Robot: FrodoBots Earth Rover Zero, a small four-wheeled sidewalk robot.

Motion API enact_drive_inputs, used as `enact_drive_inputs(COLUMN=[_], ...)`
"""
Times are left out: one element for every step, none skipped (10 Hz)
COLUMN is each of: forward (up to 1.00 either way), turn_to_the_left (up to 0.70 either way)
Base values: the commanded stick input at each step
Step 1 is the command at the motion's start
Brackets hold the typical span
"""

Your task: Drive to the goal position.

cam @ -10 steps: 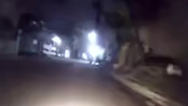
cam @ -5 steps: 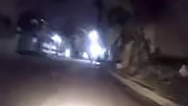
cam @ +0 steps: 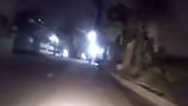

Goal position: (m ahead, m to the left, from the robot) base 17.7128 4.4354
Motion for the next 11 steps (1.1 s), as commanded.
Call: enact_drive_inputs(forward=[0.7, 0.7, 0.7, 0.7, 0.7, 0.7, 0.7, 0.7, 0.7, 0.7, 0.7], turn_to_the_left=[0.0, 0.0, 0.0, 0.0, 0.0, 0.0, 0.0, 0.0, 0.0, 0.0, 0.0])
